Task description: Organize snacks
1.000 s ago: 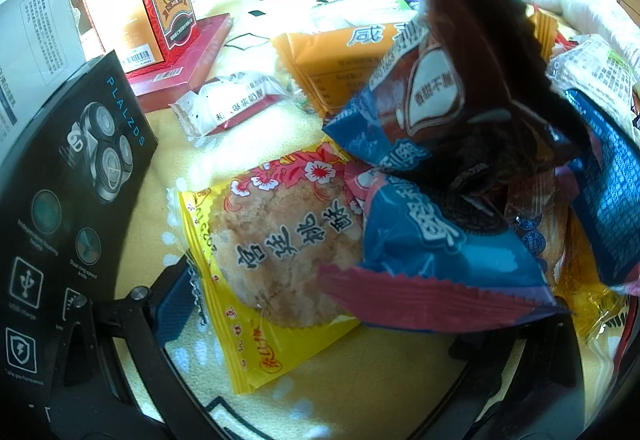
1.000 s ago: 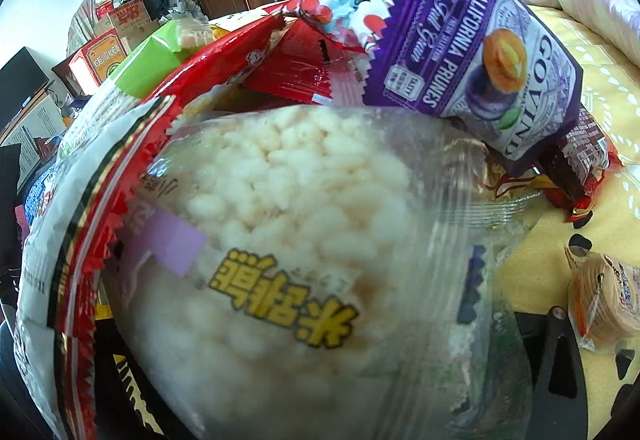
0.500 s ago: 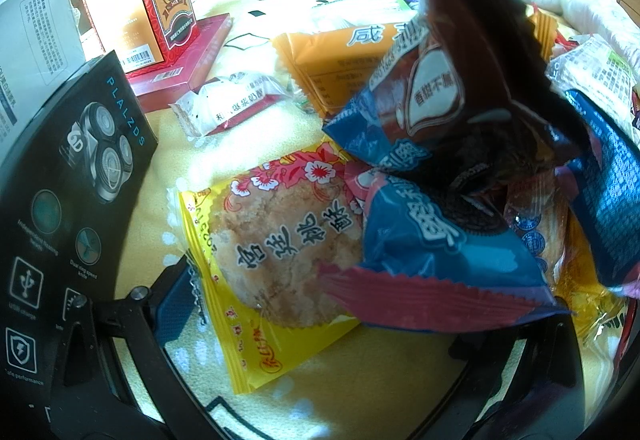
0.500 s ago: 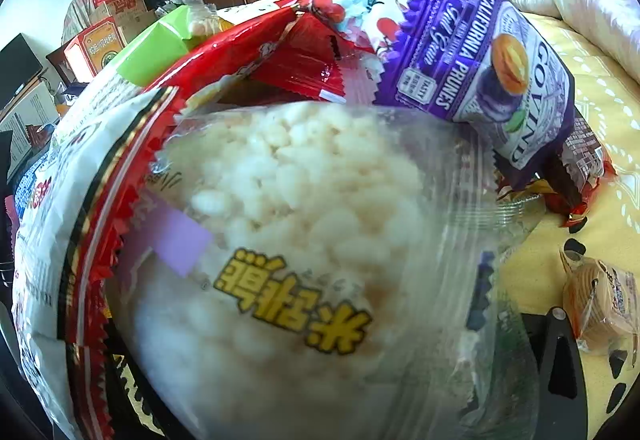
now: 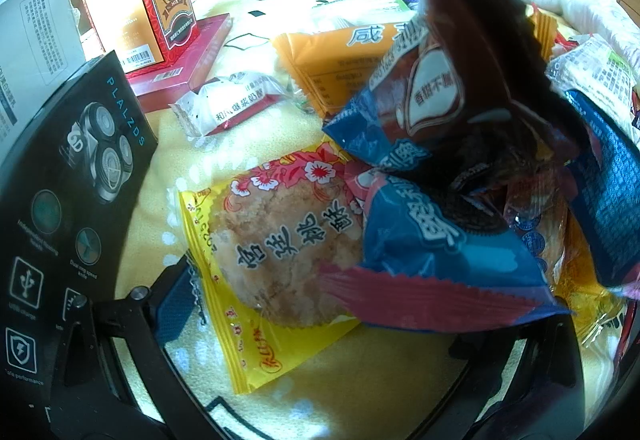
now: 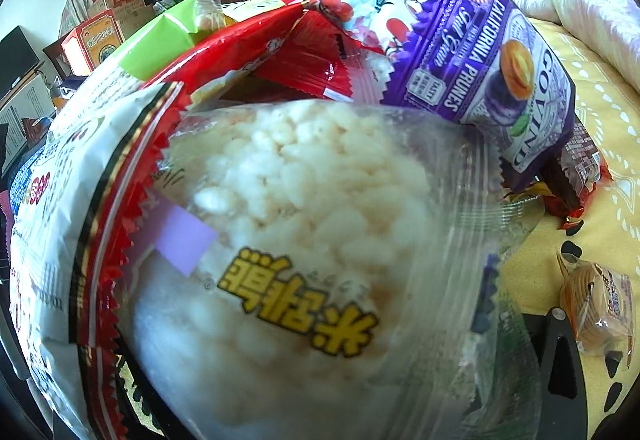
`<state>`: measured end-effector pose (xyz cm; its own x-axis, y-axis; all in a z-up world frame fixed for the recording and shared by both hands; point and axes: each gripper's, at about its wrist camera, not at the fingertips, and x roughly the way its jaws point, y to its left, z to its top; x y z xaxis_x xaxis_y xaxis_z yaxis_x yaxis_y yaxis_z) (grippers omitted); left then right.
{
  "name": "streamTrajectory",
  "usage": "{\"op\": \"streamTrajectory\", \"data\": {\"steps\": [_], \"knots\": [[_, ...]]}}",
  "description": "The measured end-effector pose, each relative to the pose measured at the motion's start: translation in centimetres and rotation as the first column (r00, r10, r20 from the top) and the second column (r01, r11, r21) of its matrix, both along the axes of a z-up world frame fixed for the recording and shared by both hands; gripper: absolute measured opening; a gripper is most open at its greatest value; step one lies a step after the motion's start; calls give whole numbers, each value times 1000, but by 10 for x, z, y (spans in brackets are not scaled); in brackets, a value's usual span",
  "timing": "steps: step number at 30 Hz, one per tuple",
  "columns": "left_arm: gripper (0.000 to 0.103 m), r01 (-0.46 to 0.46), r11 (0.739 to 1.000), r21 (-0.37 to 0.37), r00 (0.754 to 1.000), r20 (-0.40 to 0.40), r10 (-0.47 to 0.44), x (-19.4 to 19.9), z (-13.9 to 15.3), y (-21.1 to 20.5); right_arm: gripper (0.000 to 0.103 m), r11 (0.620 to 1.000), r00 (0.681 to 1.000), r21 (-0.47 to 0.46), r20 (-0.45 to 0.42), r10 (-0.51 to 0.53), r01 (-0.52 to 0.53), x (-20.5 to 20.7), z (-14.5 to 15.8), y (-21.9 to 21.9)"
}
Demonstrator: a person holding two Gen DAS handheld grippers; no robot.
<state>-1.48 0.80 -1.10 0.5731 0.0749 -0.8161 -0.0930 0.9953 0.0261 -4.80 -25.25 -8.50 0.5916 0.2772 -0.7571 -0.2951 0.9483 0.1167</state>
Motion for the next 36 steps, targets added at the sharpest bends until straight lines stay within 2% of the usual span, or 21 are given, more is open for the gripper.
{"op": "streamTrajectory", "data": {"steps": [36], "knots": [[103,-1,1000,-1,1000,0,1,0,0,0,103,999,1000,-32,11,-4,5,-3,-1,13]]}}
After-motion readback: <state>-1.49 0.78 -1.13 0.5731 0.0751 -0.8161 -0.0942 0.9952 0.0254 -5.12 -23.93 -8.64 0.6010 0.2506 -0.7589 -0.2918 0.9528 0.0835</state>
